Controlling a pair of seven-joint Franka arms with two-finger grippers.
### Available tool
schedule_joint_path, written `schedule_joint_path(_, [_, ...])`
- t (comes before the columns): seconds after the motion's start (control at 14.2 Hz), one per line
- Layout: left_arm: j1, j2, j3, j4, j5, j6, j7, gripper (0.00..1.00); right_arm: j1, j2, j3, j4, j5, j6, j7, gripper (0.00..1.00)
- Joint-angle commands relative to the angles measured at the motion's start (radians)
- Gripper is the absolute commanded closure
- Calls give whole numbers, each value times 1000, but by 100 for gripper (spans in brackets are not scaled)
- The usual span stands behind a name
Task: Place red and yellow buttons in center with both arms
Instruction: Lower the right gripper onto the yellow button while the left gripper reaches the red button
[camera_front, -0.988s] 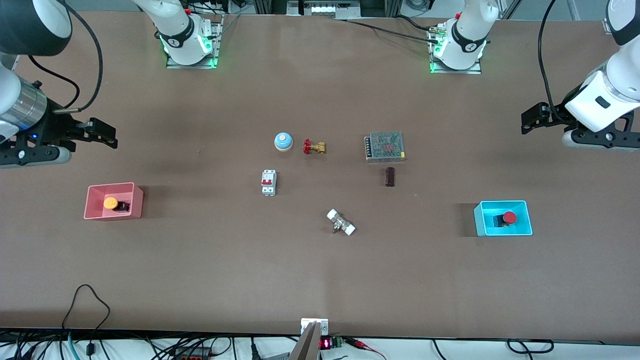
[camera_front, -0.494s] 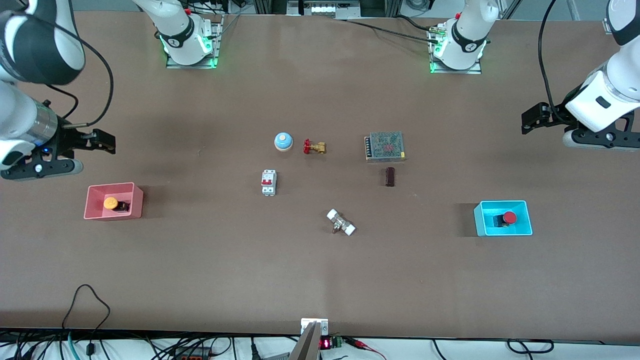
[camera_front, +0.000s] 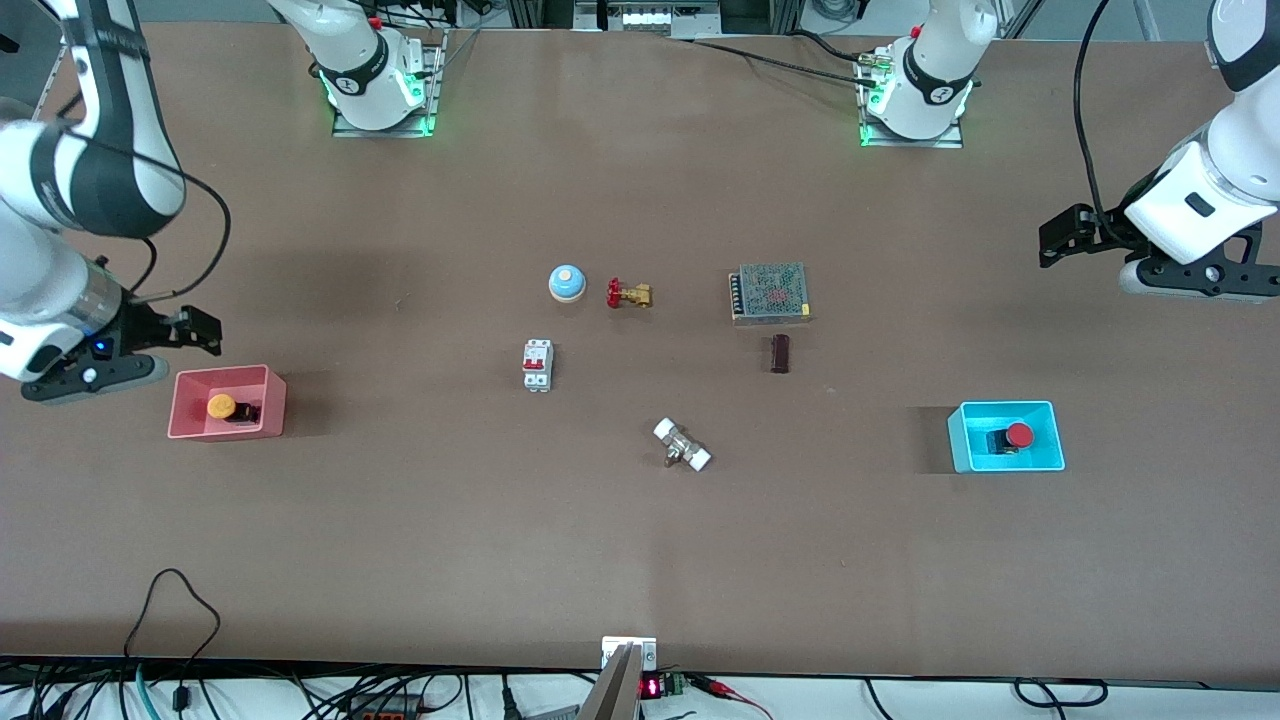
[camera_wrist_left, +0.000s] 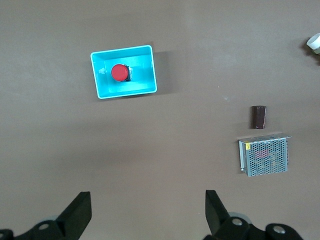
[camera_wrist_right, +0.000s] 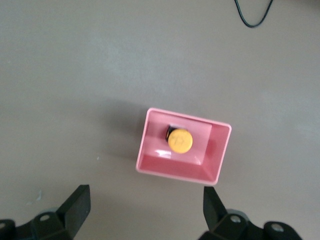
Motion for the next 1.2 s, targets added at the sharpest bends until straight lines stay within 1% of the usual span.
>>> schedule_joint_path(0.0, [1, 12, 5, 25, -13, -23, 17, 0, -24, 40, 10, -11, 69, 78, -67, 0])
schedule_joint_path(0.14, [1, 18, 12, 24, -7, -23, 16, 0, -43, 66, 10, -42, 73, 148, -79, 0])
schedule_joint_path(0.28, [7, 61, 18, 37, -7, -14, 10, 0, -58, 92, 10, -62, 73, 194, -79, 0])
schedule_joint_path(0.42, [22, 128, 19, 80, -13, -13, 2, 0, -73, 116, 10, -62, 73, 199, -78, 0])
schedule_joint_path(0.49, [39, 171, 19, 117, -19, -13, 4, 0, -78, 126, 10, -62, 73, 201, -78, 0])
schedule_joint_path(0.56, [47, 227, 18, 172, -28, -33, -4, 0, -82, 136, 10, -62, 73, 204, -79, 0])
schedule_joint_path(0.64, [50, 266, 19, 203, -33, -65, 0, 0, -89, 147, 9, -62, 73, 217, -79, 0])
schedule_joint_path(0.78, [70, 320, 19, 226, -36, -70, 7, 0, -95, 164, 9, -62, 73, 228, -79, 0])
schedule_joint_path(0.85, [79, 364, 19, 256, -35, -69, 8, 0, -95, 167, 9, -62, 73, 237, -79, 0])
schedule_joint_path(0.99, [91, 494, 21, 356, -28, -69, 4, 0, -96, 181, 9, -60, 73, 259, -81, 0])
schedule_joint_path(1.13, [102, 596, 21, 421, -21, -47, 14, 0, -96, 195, 9, -60, 71, 285, -81, 0])
